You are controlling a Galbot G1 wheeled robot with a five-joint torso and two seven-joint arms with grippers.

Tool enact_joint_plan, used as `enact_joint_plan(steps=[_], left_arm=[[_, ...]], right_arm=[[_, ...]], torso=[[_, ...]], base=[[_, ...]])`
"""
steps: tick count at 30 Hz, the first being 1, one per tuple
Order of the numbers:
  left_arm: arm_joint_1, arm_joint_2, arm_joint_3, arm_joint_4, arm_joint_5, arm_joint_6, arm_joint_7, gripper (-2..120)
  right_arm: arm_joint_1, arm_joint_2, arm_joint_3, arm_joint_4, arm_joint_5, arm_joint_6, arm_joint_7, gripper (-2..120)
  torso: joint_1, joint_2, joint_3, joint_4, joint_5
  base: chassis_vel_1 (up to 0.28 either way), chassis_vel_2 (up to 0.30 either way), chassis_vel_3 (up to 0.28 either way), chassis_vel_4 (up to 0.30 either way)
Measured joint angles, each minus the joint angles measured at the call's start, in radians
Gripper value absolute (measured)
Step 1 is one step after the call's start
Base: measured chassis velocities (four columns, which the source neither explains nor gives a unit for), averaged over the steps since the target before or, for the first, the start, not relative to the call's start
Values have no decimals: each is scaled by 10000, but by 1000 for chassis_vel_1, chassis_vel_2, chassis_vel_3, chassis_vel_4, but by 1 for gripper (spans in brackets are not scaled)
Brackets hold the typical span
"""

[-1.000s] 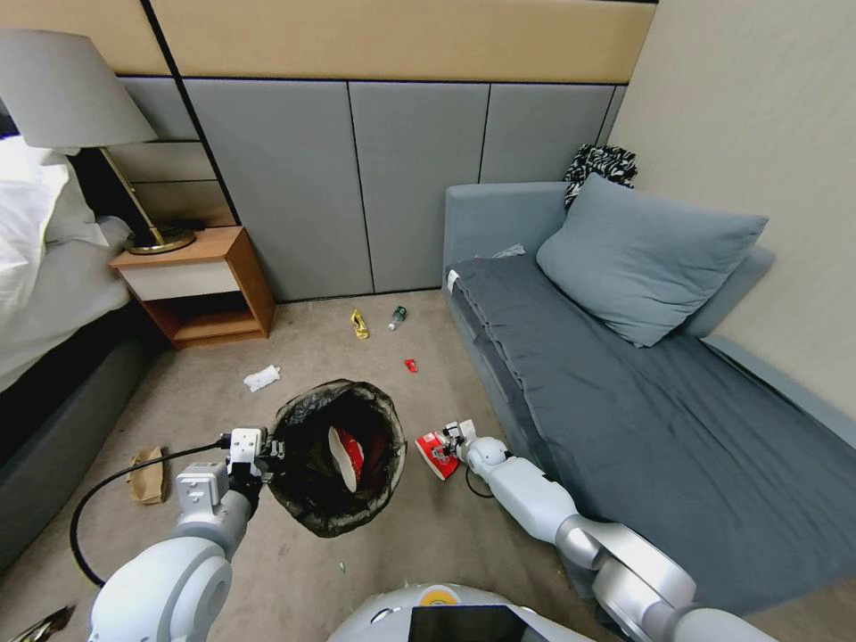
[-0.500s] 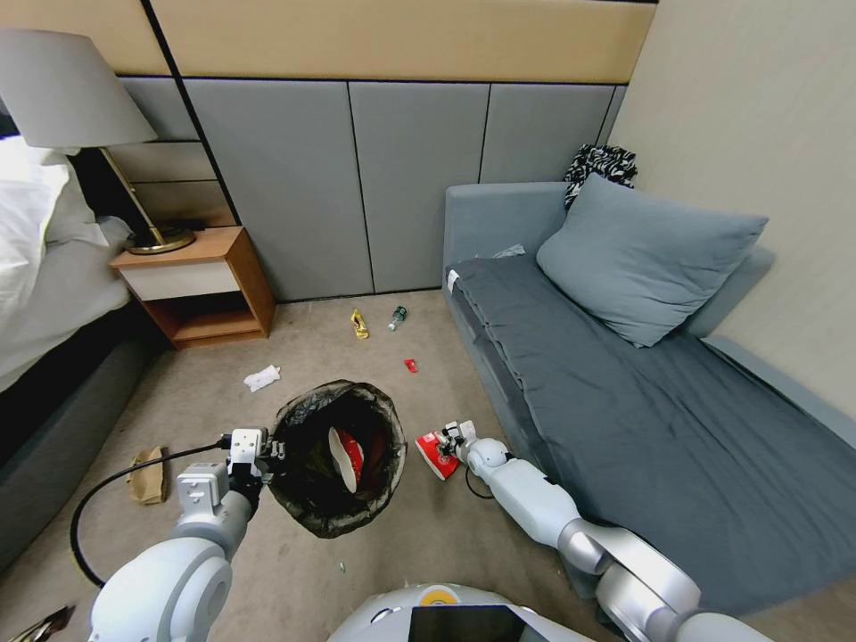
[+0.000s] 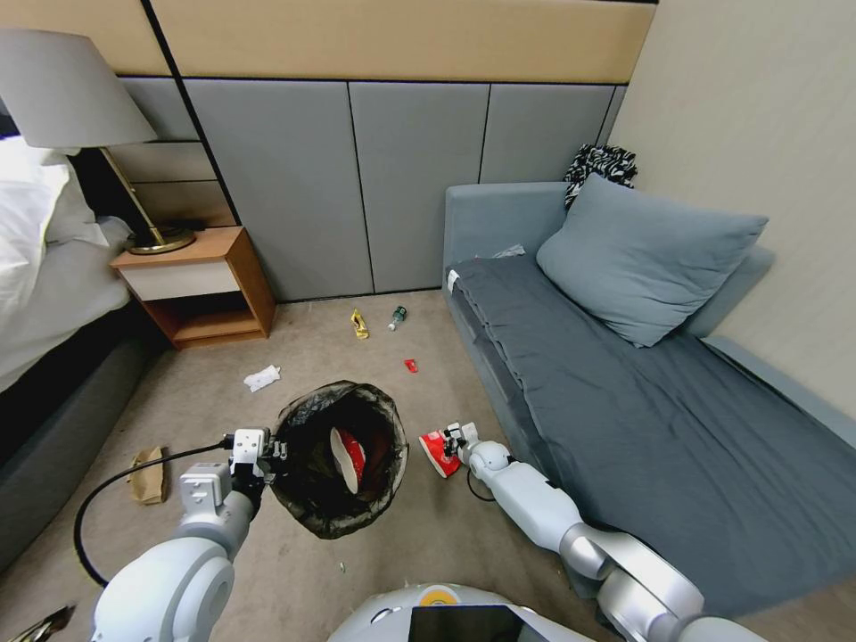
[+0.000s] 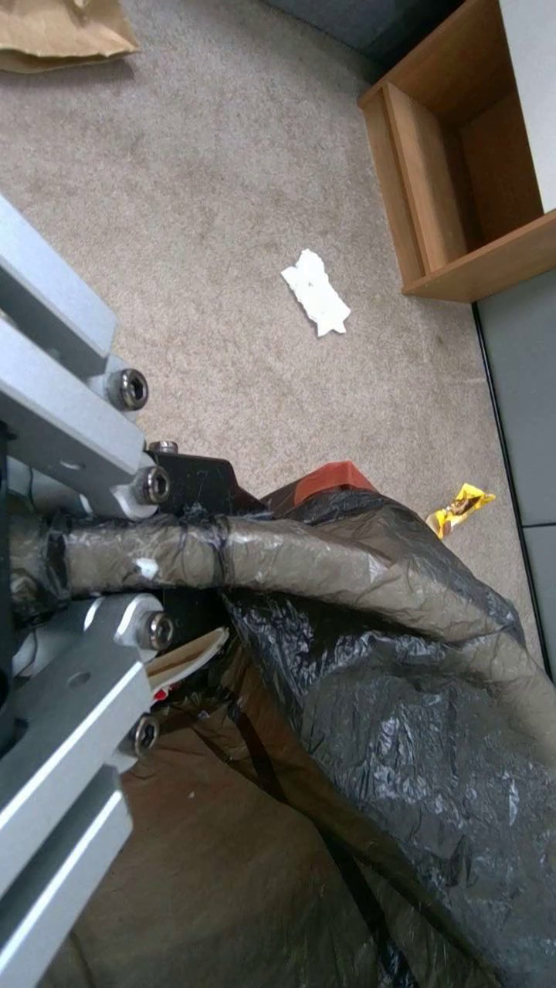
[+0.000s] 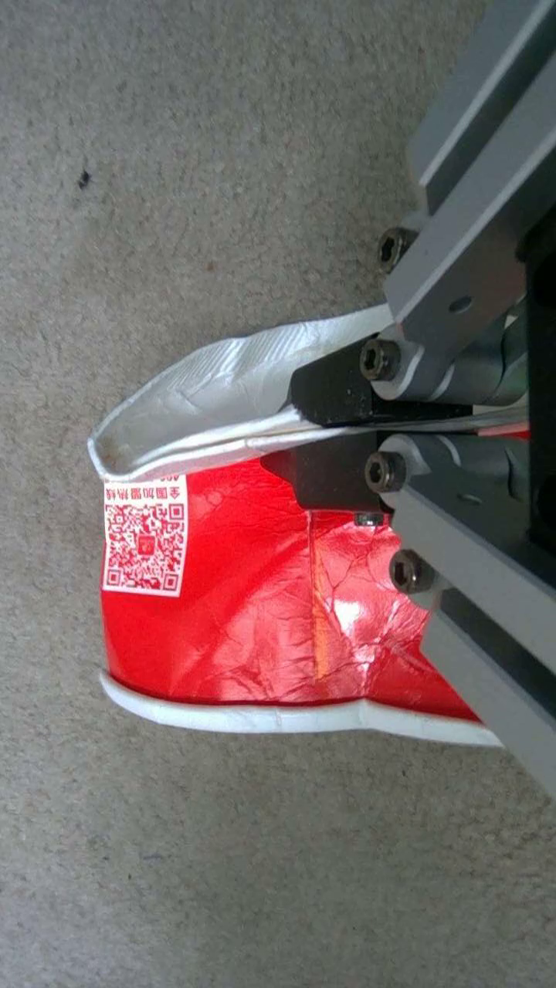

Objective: Pick up the trash bin, then pick up the garbage from the floor and place it into the trash bin.

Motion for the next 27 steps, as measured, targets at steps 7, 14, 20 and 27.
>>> enact_joint_plan(steps=[7, 14, 20, 27], left_arm=[[49, 27, -4, 0, -5, -1, 0, 1], [31, 47, 32, 0, -9, -2, -4, 1], [17, 77, 46, 0, -8, -1, -4, 1], [10, 135, 49, 0, -12, 1, -6, 1]], right_arm=[[-207, -256, 683, 1211, -345, 155, 176, 0], [-521, -1348, 1495, 4584, 38, -269, 563, 0], [-820, -2153, 2003, 6363, 396, -599, 813, 0], [-1241, -3195, 2731, 9227, 1122, -1215, 949, 0]], torso=[[0, -1, 0, 0, 0], [0, 0, 0, 1, 0], [0, 0, 0, -3, 0], [-1, -1, 0, 0, 1]], base=[[0, 0, 0, 0], [0, 0, 0, 0], [0, 0, 0, 0], [0, 0, 0, 0]])
